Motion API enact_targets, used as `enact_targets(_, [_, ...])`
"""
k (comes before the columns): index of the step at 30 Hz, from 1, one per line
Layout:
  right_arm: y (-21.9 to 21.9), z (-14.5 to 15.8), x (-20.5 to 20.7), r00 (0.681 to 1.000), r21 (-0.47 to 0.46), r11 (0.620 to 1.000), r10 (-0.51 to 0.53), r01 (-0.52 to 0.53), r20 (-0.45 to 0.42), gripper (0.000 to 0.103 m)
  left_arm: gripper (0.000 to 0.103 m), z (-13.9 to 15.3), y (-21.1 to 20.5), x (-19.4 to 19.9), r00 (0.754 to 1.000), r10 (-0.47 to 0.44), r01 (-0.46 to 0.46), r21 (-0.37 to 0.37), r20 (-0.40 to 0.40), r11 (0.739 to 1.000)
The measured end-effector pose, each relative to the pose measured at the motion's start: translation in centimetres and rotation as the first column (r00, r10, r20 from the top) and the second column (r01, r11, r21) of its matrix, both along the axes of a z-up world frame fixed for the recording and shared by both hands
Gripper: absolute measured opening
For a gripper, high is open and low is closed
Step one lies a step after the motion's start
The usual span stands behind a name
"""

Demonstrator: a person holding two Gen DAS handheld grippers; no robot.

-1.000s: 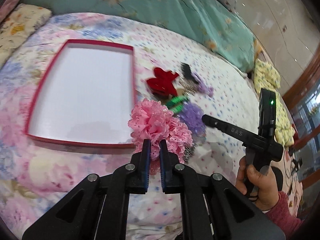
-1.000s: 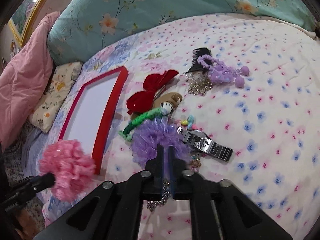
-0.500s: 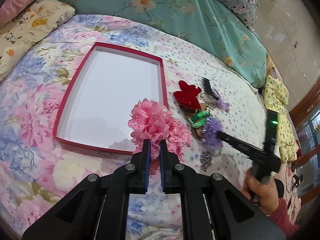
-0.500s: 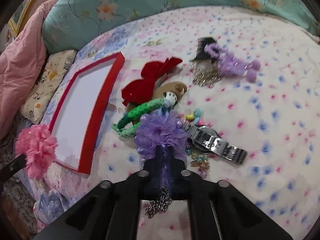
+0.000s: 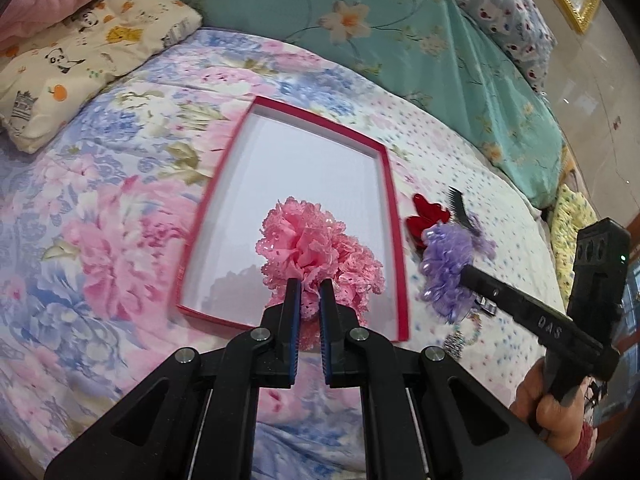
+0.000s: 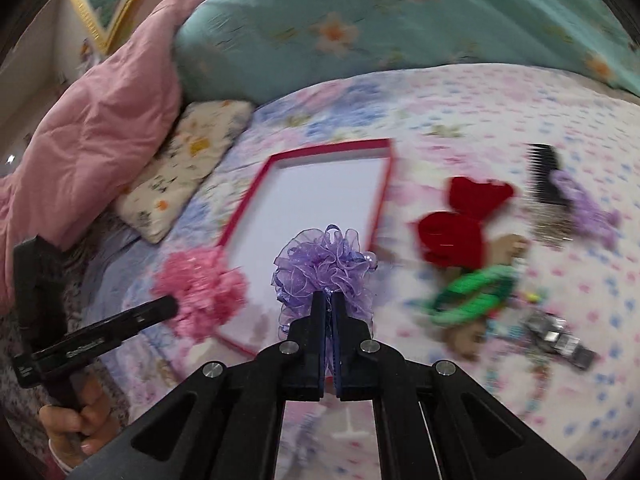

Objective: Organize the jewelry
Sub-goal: 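Carry both scrunchies into the red tray and open both tools to release them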

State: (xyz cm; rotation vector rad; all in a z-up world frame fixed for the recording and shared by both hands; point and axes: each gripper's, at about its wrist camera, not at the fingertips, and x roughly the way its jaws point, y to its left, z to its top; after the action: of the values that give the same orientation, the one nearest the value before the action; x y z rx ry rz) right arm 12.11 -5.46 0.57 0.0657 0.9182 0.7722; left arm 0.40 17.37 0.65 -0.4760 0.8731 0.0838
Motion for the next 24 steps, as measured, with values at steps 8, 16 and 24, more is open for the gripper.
enact_targets(8, [5.4,-3.0,-0.5,0.995,-0.043,0.996,0.081,-0.083,-0.053,0.002,0.007,-2.9,1.8,1.5,0.998,0.023,-0.024,-0.012,-0.062,1.000])
enact_targets(16, [6.2,-5.6,0.1,0.989,-0.084,0.991,0.093,-0.103,-0.116,0.004,0.008,-4.8,1.9,2.3,0.993,0.023,-0.023,-0.006,-0.116,1.000])
enact_targets(24, [6.3,-6.2,0.2,0.986,-0.076,0.991,0.103,-0.114,-0.133,0.009,0.031,-5.0,2.0,2.0,0.990,0.038,-0.037,0.008,-0.137,0.999])
